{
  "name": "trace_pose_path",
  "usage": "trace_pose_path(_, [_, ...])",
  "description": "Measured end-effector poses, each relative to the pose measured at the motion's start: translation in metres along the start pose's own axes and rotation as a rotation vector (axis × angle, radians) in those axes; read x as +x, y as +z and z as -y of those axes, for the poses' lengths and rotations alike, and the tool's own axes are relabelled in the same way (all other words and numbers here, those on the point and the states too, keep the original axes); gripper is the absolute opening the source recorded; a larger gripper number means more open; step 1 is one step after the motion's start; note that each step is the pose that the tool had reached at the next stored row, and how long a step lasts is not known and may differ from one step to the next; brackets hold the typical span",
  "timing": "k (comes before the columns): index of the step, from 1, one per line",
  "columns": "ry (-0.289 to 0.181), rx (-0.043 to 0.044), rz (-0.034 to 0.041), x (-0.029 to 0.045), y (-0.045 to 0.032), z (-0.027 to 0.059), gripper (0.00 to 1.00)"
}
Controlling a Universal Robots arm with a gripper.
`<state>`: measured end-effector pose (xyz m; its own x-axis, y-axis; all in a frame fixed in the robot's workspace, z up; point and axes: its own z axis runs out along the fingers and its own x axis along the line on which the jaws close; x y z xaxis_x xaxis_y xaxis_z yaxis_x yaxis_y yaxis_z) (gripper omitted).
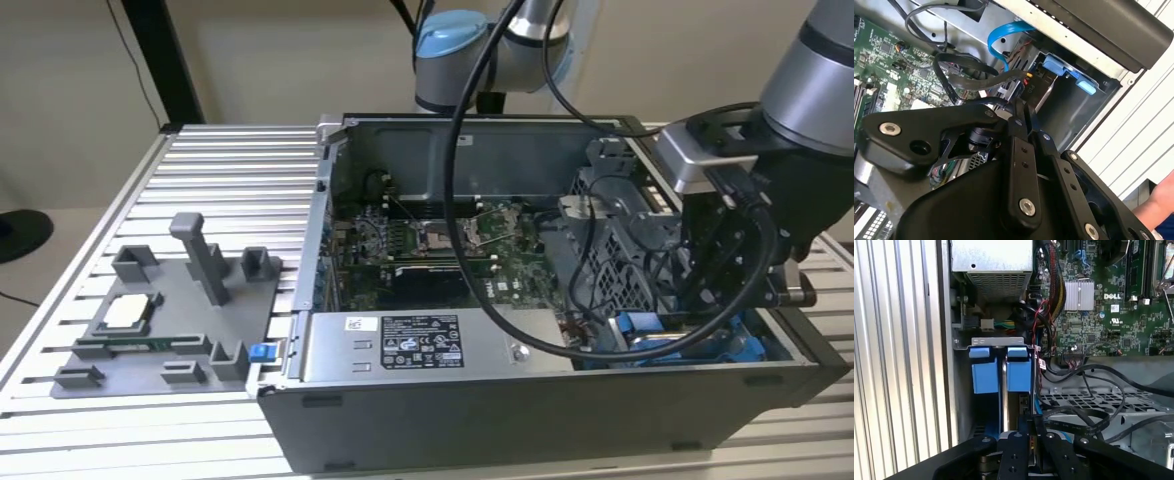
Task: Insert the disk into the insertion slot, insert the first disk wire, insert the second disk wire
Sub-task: 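Insert the second disk wire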
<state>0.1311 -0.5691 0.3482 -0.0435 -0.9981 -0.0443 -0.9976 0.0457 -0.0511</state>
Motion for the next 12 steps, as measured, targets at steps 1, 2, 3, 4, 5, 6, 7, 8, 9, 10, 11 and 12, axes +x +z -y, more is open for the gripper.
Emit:
trace_pose_path(1, [0.000, 0.0001, 0.0000, 0.0000, 0.0004, 0.0000, 0.00])
trace_pose_path(2, [0.000, 0.0001, 0.0002, 0.0001, 0.0009, 0.0000, 0.00])
trace_pose_path(3, [0.000, 0.0002, 0.0002, 0.0001, 0.0013, 0.0000, 0.00])
trace_pose_path(4, [0.000, 0.0003, 0.0001, 0.0001, 0.0018, -0.0001, 0.00])
trace_pose_path(5, [0.000, 0.0004, 0.0001, 0.0001, 0.0021, -0.0001, 0.00])
trace_pose_path(6, [0.000, 0.0005, 0.0001, 0.0001, 0.0025, 0.0000, 0.00])
trace_pose_path(7, [0.000, 0.0005, 0.0002, 0.0002, 0.0030, -0.0001, 0.00])
trace_pose_path(8, [0.000, 0.0006, 0.0003, 0.0002, 0.0034, -0.0001, 0.00])
trace_pose_path(9, [0.000, 0.0007, 0.0003, 0.0002, 0.0037, -0.0001, 0.00])
trace_pose_path(10, [0.000, 0.0009, 0.0002, 0.0002, 0.0041, -0.0001, 0.00])
trace_pose_path(11, [-0.001, 0.0010, 0.0003, 0.0003, 0.0044, -0.0002, 0.00])
trace_pose_path(12, [-0.001, 0.0013, 0.0004, 0.0003, 0.0047, -0.0002, 0.00])
